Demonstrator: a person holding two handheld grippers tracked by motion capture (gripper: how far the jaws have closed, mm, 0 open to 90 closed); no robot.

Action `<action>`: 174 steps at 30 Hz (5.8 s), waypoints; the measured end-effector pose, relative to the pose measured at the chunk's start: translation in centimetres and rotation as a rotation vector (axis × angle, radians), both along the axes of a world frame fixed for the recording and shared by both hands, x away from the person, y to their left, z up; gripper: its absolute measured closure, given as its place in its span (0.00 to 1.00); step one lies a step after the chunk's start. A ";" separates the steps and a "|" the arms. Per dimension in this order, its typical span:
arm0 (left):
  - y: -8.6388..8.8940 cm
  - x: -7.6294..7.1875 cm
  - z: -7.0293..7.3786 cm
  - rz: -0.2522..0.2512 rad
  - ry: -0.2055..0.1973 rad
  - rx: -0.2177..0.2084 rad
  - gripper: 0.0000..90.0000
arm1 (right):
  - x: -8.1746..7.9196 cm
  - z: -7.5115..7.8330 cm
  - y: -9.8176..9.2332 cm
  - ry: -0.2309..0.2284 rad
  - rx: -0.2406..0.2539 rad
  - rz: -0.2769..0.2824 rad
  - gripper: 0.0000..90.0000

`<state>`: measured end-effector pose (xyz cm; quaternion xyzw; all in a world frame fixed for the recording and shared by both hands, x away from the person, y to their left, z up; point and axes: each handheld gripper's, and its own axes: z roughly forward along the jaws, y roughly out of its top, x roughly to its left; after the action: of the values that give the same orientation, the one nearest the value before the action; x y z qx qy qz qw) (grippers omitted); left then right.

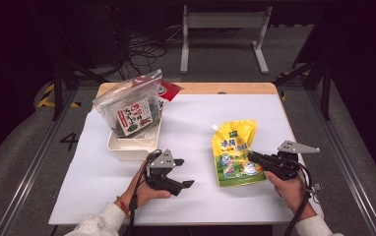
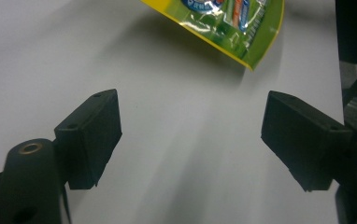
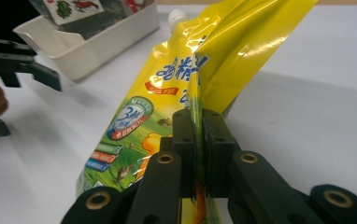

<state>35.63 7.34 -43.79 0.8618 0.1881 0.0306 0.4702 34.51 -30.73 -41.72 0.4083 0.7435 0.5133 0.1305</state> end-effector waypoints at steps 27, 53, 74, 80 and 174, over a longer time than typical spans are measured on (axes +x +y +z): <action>1.9 1.4 0.9 0.016 0.074 -0.216 0.70 | -2.9 0.3 8.9 -0.151 0.023 0.239 0.94; 4.7 -0.8 5.2 0.002 -0.159 -0.179 0.95 | -2.8 0.5 8.7 -0.141 -0.071 0.169 0.48; 7.6 -1.8 6.7 0.039 -0.233 -0.185 0.95 | -3.6 -0.1 5.0 -0.194 -0.293 0.076 0.29; 8.8 -2.1 7.8 0.066 -0.267 -0.198 0.95 | -3.9 -0.5 4.4 -0.169 -0.319 0.083 0.22; 19.0 4.3 6.0 0.201 -0.241 -0.058 0.96 | -3.8 -2.9 4.6 -0.062 -0.407 0.104 0.17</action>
<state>39.90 26.38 -37.81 0.8146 0.2166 0.1751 0.5088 30.76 -26.09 -44.60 0.3187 0.8475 0.3710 0.2062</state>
